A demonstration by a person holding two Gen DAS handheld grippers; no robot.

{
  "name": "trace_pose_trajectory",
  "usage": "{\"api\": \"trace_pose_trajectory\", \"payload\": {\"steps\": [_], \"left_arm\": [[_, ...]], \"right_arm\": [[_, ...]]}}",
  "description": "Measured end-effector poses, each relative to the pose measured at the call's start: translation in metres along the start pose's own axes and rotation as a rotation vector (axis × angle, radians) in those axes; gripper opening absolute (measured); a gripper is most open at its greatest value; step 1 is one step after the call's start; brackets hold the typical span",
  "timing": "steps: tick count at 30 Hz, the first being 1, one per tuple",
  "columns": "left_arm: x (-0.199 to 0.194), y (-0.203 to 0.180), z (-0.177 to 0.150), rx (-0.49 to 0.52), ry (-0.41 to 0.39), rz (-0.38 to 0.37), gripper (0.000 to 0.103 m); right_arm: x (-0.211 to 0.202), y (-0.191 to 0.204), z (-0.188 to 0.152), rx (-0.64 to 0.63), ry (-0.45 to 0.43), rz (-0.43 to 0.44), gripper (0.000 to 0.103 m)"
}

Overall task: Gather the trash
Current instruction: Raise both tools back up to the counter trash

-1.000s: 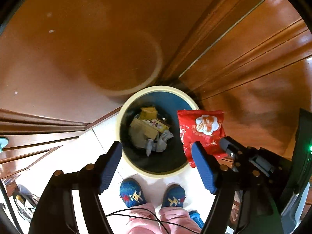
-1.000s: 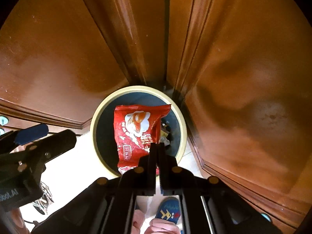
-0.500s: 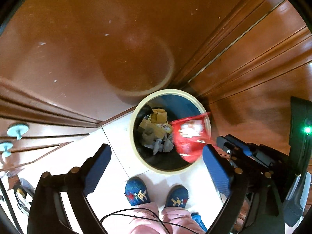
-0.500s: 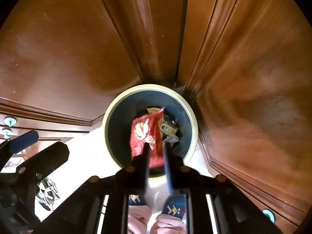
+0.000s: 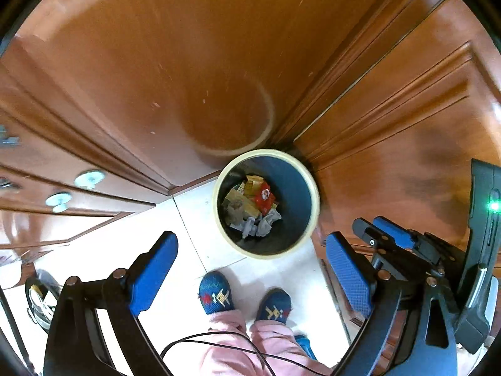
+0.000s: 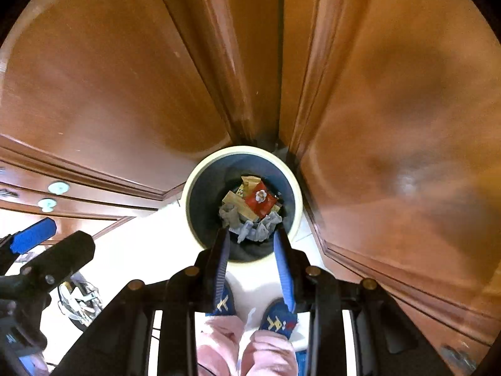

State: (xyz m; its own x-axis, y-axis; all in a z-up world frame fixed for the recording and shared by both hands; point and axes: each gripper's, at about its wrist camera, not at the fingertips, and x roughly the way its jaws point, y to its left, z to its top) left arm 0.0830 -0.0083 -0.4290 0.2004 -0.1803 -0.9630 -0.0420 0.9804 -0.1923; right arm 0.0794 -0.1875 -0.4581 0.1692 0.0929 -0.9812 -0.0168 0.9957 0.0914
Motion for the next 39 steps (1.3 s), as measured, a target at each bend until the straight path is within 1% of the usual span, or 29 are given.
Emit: {"api": "trace_pose_trajectory", "payload": {"steps": [3, 6, 8, 9, 11, 14, 18, 22, 25, 31, 34, 37, 39], "left_arm": [[-0.038, -0.009, -0.004, 0.007, -0.028, 0.0, 0.094], [-0.084, -0.022, -0.01, 0.019, -0.066, -0.006, 0.094], [-0.111, -0.029, -0.014, 0.03, -0.093, -0.012, 0.094], [-0.13, -0.035, -0.015, 0.039, -0.114, -0.014, 0.094], [-0.161, -0.044, -0.018, 0.056, -0.148, -0.02, 0.094], [-0.214, -0.061, -0.02, 0.099, -0.218, -0.022, 0.094], [-0.273, -0.08, -0.02, 0.148, -0.314, -0.008, 0.095], [-0.327, -0.09, -0.018, 0.153, -0.419, -0.003, 0.095], [-0.358, -0.091, -0.011, 0.142, -0.481, -0.007, 0.095], [-0.404, -0.091, 0.009, 0.119, -0.57, -0.009, 0.095], [-0.425, -0.093, 0.021, 0.112, -0.608, 0.014, 0.095], [-0.44, -0.094, 0.039, 0.11, -0.636, 0.031, 0.095], [-0.448, -0.095, 0.051, 0.116, -0.643, 0.042, 0.095]], "right_arm": [[-0.036, -0.003, -0.004, -0.004, -0.014, 0.013, 0.03], [-0.074, -0.004, -0.008, -0.017, -0.036, 0.025, 0.03], [-0.104, -0.005, -0.008, -0.028, -0.059, 0.04, 0.03], [-0.121, -0.005, -0.008, -0.036, -0.075, 0.047, 0.03], [-0.15, -0.005, -0.007, -0.051, -0.11, 0.059, 0.03], [-0.197, -0.006, -0.006, -0.078, -0.172, 0.083, 0.03], [-0.258, -0.006, -0.002, -0.104, -0.274, 0.109, 0.03], [-0.308, -0.01, 0.004, -0.118, -0.376, 0.144, 0.03], [-0.339, -0.01, 0.012, -0.127, -0.441, 0.165, 0.03], [-0.392, -0.007, 0.032, -0.153, -0.548, 0.205, 0.032], [-0.41, -0.007, 0.046, -0.164, -0.58, 0.219, 0.034], [-0.422, 0.001, 0.067, -0.174, -0.602, 0.229, 0.036], [-0.43, 0.004, 0.084, -0.188, -0.607, 0.222, 0.042]]}}
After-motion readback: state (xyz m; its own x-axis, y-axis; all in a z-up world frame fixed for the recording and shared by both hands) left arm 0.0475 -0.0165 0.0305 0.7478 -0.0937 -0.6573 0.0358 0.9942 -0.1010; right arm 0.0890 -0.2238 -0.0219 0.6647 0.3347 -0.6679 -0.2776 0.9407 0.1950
